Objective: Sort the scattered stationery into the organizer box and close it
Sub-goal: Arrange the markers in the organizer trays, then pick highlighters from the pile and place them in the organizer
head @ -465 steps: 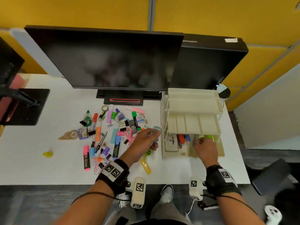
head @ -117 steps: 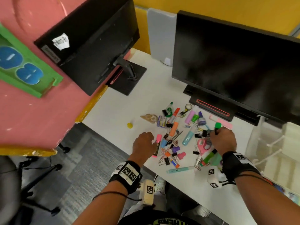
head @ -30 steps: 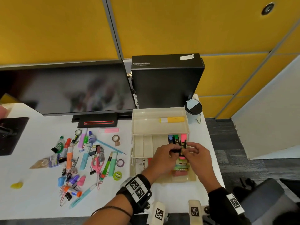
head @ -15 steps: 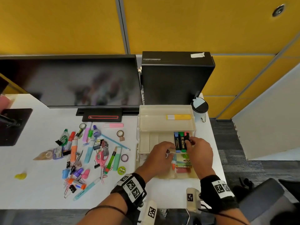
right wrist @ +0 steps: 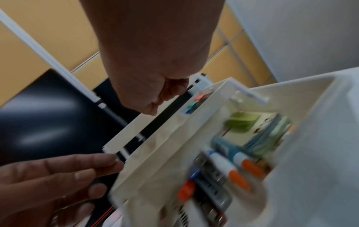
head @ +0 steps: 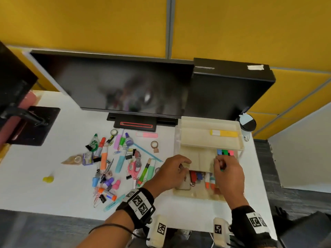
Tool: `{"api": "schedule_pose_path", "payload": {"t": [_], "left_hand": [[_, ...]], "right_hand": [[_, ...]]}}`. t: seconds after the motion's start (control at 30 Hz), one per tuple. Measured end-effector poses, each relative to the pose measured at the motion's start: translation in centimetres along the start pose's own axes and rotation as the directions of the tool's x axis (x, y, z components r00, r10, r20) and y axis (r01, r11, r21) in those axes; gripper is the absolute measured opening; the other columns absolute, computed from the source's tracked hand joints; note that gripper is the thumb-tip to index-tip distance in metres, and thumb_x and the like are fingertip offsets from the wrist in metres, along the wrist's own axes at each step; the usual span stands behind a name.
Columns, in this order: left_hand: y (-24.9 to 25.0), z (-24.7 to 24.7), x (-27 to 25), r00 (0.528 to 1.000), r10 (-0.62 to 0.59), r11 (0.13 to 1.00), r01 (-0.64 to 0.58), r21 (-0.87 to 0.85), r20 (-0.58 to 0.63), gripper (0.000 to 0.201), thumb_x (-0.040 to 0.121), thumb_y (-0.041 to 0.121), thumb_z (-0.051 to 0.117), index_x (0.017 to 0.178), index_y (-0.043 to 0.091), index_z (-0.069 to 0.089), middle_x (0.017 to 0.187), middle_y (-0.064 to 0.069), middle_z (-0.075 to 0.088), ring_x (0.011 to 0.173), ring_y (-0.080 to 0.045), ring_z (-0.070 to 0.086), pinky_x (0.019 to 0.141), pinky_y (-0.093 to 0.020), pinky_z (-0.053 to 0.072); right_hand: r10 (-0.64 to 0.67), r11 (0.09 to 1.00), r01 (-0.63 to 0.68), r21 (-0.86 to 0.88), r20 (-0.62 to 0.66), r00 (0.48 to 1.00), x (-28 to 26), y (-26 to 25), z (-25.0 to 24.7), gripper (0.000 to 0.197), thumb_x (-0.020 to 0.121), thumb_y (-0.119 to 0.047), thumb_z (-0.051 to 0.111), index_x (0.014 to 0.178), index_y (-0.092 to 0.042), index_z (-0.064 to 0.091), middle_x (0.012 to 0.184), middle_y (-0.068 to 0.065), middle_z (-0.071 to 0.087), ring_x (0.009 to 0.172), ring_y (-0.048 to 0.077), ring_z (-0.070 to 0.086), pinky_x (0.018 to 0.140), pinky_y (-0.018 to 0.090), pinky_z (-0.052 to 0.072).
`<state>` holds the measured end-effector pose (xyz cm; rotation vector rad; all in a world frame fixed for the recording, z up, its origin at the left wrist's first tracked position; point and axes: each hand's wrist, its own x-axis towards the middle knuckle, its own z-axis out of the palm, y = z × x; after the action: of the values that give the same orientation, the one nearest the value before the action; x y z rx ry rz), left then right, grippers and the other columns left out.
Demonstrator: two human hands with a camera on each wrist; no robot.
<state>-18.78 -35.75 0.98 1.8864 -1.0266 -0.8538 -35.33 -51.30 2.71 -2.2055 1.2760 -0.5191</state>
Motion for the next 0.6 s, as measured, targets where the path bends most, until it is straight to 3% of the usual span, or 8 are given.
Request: {"api": "schedule_pose_path", "payload": {"t": [0.13,0.27,0.4,0.5,0.6], "left_hand": [[-3.5,-5.6,-3.1,0.992,-0.066,0.998,0.065,-0.016,-0.108,0.025,0.096,0.008,0.063,0.118,0.017,0.071,0.113,0.01,0.067,0.086,-0.01,0.064,0.077,-0.014,0.05],[-7.7,-11.2,-6.4,0.954,-0.187,0.982,0.182,-0.043,-0.236,0.021,0.096,0.006,0.062,0.111,0.016,0.073,0.109,-0.002,0.071,0.085,-0.016,0.067,0.074,-0.012,0.051],[-12.1,-16.0,-10.0,0.898,-0.257,0.966,0.248,-0.072,-0.356,0.021,0.094,0.006,0.066,0.108,0.018,0.074,0.104,0.01,0.07,0.075,0.002,0.062,0.071,-0.009,0.047],[-14.7,-18.5,-12.6,0.851,-0.341,0.94,0.303,-0.158,-0.4,0.019,0.095,0.003,0.063,0.107,0.014,0.073,0.093,0.016,0.067,0.071,0.009,0.061,0.067,-0.007,0.045],[-17.3,-20.0,-15.1,0.814,-0.371,0.928,0.313,-0.2,-0.447,0.02,0.091,0.007,0.064,0.098,0.023,0.073,0.102,0.008,0.073,0.082,-0.008,0.069,0.076,-0.025,0.056]], "right_hand": [[-0.216,0.974,0.203,0.104,0.134,0.967,-2.1,-5.5,4.5,0.006,0.093,-0.016,0.072,0.095,-0.021,0.071,0.083,-0.01,0.059,0.067,0.01,0.053,0.063,0.028,0.043],[-0.354,0.934,0.323,0.151,0.293,0.888,-3.0,-10.9,10.4,0.008,0.092,-0.017,0.073,0.096,-0.023,0.071,0.085,-0.01,0.06,0.066,0.01,0.054,0.066,0.029,0.047],[-0.357,0.933,0.331,0.142,0.499,0.79,-2.9,-16.0,16.5,0.011,0.093,-0.019,0.071,0.101,-0.027,0.07,0.093,-0.01,0.063,0.068,0.004,0.055,0.07,0.026,0.047],[-0.324,0.941,0.315,0.126,0.611,0.722,-2.6,-19.7,20.3,0.006,0.095,-0.02,0.068,0.094,-0.025,0.067,0.091,-0.008,0.065,0.064,0.005,0.064,0.061,0.017,0.046],[-0.341,0.924,0.372,0.091,0.641,0.688,-2.0,-22.6,24.1,0.008,0.098,-0.022,0.063,0.103,-0.019,0.068,0.098,-0.001,0.067,0.083,0.015,0.066,0.072,0.028,0.051]]}}
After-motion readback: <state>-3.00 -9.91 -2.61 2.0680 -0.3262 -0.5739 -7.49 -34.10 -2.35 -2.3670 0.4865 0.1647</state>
